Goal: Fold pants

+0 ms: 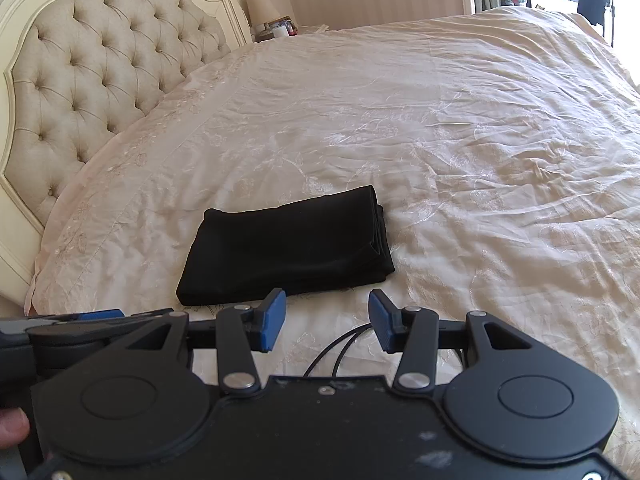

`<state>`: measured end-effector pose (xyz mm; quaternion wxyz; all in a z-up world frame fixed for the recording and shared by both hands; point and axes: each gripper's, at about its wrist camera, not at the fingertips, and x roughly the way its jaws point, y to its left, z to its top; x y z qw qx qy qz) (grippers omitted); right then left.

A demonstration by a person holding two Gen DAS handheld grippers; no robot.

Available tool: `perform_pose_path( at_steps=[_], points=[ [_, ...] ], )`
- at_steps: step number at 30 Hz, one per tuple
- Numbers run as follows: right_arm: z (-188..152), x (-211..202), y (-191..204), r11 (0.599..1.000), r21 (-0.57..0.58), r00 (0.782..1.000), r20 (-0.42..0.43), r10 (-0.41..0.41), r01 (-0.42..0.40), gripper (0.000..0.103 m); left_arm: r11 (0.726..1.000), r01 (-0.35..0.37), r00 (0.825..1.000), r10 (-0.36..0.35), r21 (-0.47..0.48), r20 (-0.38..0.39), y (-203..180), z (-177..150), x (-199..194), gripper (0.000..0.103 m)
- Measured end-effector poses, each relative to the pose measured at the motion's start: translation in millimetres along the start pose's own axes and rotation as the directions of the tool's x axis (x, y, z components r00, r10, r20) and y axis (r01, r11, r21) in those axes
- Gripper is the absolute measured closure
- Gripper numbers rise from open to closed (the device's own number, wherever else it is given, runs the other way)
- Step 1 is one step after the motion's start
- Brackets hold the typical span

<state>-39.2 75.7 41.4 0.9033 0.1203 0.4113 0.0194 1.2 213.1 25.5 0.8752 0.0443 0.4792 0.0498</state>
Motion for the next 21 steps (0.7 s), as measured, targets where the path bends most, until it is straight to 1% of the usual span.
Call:
perform_pose_path(
  at_steps=[12, 21],
  points=[
    [-1.1, 0.5, 5.8, 1.000, -0.021, 1.000, -0.004, 0.012, -0.012, 0.054, 1.000, -0.002, 1.000, 0.002, -0.023, -0.007, 6.1, -3.2, 0.9, 0.052],
    [-2.0, 0.6, 11.5, 0.999, -0.034, 1.000, -0.008, 0.006, -0.007, 0.054, 1.000, 0.012, 1.000, -0.012, -0.027, -0.016, 9.6, -4.3, 4.1, 0.052]
  ],
)
